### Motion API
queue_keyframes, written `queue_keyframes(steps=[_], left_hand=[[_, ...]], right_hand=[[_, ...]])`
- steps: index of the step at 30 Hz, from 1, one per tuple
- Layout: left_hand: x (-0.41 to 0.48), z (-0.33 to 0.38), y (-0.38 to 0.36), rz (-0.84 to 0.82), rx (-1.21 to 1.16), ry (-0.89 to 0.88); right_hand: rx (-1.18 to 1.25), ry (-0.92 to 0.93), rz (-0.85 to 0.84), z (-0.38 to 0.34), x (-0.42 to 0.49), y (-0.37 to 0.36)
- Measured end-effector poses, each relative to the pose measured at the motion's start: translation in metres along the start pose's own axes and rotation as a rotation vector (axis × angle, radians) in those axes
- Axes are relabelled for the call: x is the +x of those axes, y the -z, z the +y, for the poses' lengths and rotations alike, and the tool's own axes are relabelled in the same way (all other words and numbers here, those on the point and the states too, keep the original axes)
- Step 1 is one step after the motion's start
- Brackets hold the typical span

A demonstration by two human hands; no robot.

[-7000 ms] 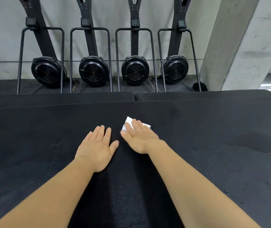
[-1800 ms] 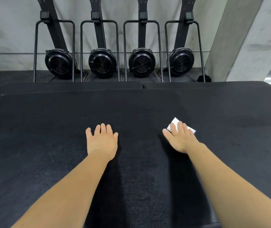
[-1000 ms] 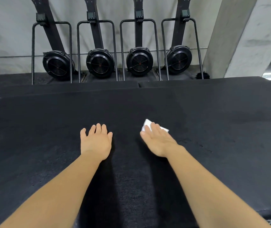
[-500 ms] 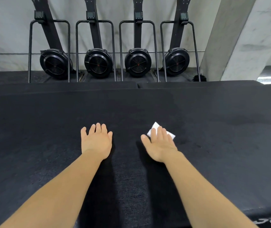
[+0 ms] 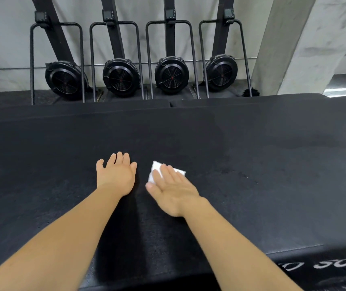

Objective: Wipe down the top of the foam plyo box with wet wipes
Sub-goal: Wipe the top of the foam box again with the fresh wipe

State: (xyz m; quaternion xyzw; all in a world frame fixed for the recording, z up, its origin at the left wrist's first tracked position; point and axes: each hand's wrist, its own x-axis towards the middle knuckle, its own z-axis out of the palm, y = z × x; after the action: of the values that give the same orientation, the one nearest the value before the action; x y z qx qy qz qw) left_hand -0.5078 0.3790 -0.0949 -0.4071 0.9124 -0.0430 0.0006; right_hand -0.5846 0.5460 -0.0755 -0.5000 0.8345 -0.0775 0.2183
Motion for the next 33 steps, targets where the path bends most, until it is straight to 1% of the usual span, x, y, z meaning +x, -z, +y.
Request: queue_keyframes(steps=[5,8,11,14,16,22,26,29,33], left_hand=[[0.002,0.000,-0.002,-0.023,0.027,-0.006],[0.002,0.000,-0.002,-0.026,0.028,-0.007],[0.002,0.000,-0.002,-0.013,0.011,-0.006],[-0.001,0.001,-0.002,0.001,-0.015,0.003],[-0.003,0.001,-0.002,0.017,-0.062,0.016],[-0.012,0.000,0.006,0.035,-0.195,0.051],[-0.030,0.000,0.008,0.022,-0.275,0.056],[-0.049,-0.003,0.010,0.019,-0.304,0.039],[-0.073,-0.006,0.016,-0.021,-0.284,0.037]], right_hand=[[0.044,-0.147,0.099,0.066,-0.011,0.022],[0.001,-0.241,0.113,0.099,-0.017,0.035],[-0.046,-0.293,0.111,0.110,-0.016,0.039],[0.015,-0.335,0.121,0.095,-0.013,0.035],[0.043,-0.318,0.129,0.076,-0.013,0.028],[0.026,-0.157,0.098,0.006,-0.021,-0.006],[-0.021,-0.044,0.018,-0.033,-0.026,-0.025],[-0.045,0.009,-0.003,-0.039,-0.028,-0.029],[-0.064,0.015,0.016,-0.020,-0.031,-0.023]])
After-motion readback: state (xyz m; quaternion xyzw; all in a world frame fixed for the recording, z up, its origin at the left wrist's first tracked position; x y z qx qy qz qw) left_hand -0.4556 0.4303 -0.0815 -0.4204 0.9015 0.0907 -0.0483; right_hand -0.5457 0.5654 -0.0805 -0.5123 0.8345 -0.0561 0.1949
